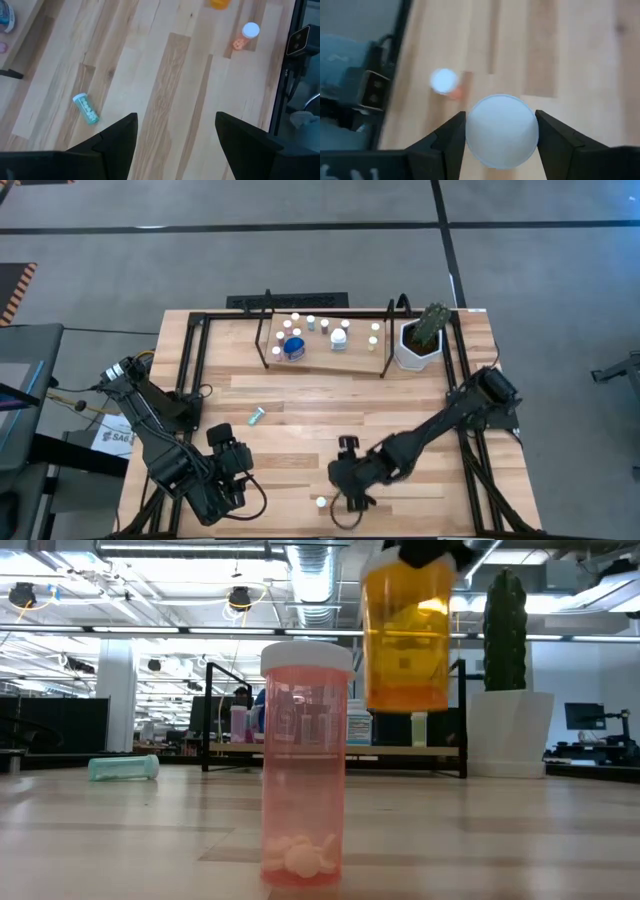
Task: Pick and place medicine bottles onto shelf by color
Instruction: Put the orange pill bottle on the shelf
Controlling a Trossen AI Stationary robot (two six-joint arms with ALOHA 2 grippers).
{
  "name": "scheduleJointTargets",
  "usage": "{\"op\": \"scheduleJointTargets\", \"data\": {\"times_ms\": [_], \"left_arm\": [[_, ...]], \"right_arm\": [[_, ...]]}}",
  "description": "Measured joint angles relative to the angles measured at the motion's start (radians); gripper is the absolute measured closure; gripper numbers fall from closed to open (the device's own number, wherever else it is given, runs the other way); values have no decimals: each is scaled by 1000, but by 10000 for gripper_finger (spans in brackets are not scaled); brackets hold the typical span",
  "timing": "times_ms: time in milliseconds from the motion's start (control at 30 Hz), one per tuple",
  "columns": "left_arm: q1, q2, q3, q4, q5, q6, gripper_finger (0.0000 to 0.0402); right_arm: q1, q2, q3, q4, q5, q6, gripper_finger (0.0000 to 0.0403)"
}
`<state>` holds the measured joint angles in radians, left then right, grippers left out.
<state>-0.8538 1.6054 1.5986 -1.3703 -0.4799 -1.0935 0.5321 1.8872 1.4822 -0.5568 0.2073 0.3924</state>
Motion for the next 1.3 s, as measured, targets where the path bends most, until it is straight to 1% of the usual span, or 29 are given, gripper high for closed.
{"op": "scheduleJointTargets", "data": {"times_ms": [167,233,467,600,700,867,967,1100,1300], "left_arm": [[8,0,0,0,-4,-11,148],[14,0,0,1,-4,-11,148],[57,0,0,0,-10,-11,148],[85,0,0,0,-17,-8,148],[101,0,0,0,-35,9,148],[130,0,0,-4,-68,43,148],[159,0,0,-18,-95,51,148],[201,0,0,-33,-103,62,148],[258,0,0,-30,-104,94,148]], "right_arm": [[-122,-72,0,-99,1,-83,175],[-182,-99,1,-107,1,-135,171],[-422,-146,1,-148,3,-310,176],[-553,-149,-10,-180,5,-349,175],[-632,-162,-70,-171,3,-349,171],[-731,-195,-213,-97,2,-341,172],[-767,-220,-284,1,1,-341,173],[-804,-249,-340,76,-1,-343,173],[-869,-274,-347,76,0,-348,173]]}}
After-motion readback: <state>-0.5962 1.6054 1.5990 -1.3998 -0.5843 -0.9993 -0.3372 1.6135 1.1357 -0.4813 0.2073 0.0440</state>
